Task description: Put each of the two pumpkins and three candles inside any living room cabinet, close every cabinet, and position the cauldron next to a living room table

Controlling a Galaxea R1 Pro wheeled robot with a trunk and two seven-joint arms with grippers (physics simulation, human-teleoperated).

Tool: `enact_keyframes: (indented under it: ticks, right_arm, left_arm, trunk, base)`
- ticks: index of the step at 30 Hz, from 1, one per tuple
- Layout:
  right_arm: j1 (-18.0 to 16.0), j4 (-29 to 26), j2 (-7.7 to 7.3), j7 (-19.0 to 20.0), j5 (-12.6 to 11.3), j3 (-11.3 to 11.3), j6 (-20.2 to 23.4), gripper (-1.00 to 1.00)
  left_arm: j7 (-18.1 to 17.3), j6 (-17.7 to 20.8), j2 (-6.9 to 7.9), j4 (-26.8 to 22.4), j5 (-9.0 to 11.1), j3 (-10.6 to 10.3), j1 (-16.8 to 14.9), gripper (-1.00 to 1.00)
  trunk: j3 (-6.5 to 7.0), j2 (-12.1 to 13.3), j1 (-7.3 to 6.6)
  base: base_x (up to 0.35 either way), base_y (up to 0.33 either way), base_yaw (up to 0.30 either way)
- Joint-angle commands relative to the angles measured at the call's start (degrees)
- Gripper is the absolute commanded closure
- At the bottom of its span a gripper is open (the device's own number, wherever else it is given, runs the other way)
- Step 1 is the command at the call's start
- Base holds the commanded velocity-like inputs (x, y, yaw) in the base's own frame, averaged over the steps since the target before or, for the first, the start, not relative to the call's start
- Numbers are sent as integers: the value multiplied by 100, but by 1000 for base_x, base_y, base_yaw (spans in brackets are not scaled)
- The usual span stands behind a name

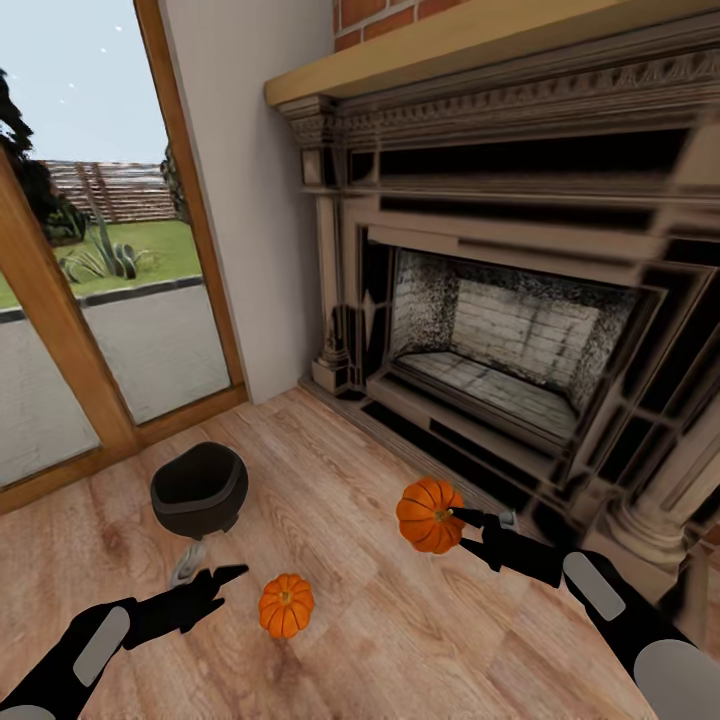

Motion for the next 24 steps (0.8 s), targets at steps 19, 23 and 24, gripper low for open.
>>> enact_keyframes:
  ticks: [19, 23, 24]
  right_arm:
    - [-5, -1, -10, 59, -31, 21, 14, 100]
    - [-5, -7, -11, 192, -31, 21, 14, 100]
    - [-5, -8, -8, 299, -31, 22, 14, 100]
  left_arm:
    - [-1033, 48, 51, 0, -16, -8, -2, -100]
    - [-1037, 48, 46, 0, -21, -10, -3, -100]
    - [-1037, 45, 45, 0, -22, -11, -3, -100]
  trunk:
    - [-427, -28, 47]
    - [-515, -33, 58]
    - [-537, -35, 60]
  base:
    - [0, 0, 0]
    - [0, 0, 0]
    - [0, 0, 0]
